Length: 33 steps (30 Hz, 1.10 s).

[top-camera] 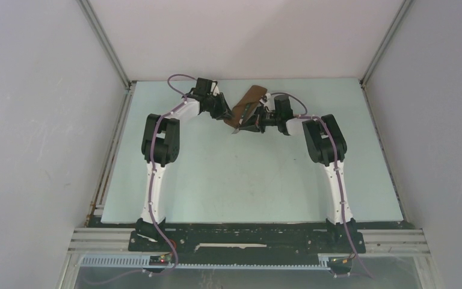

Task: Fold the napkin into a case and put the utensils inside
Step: Insert the fork into the folded napkin.

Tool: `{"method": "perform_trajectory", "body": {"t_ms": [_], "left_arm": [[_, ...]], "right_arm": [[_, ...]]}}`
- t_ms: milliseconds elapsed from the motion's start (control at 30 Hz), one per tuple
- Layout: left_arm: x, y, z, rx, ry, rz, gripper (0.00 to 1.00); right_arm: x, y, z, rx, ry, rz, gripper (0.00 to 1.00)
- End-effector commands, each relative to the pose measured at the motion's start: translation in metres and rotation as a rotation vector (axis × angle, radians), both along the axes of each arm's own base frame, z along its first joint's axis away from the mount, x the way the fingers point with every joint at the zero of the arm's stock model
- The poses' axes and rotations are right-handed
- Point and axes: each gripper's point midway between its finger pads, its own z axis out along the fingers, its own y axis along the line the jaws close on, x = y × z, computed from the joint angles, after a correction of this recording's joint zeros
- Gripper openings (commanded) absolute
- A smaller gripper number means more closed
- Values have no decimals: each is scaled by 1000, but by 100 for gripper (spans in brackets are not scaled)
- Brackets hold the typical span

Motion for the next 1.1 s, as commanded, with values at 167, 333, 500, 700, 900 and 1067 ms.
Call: {"method": "perform_trajectory", "body": {"t_ms": [167,333,500,700,900,1067], "left_arm": [[-9,4,-13,20,42,-9,28],[-9,5,-15,21,44,-12,28],[-9,5,-15,21,45,-12,28],[-9,4,-15,20,43,-18,29],[-9,4,-16,18,47,-19,29],[-10,4,-17,16,50,-21,29]], "right_arm": [[33,-11,0,0,-8,-55,0],[45,-18,-3,-23,-21,-74,0],[60,-25,-7,-38,-23,-113,0],[77,-35,-15,-65,-12,-165,0],[85,-41,-18,-75,-16,-187,0],[91,-41,-17,-68,-12,-205,0]]}}
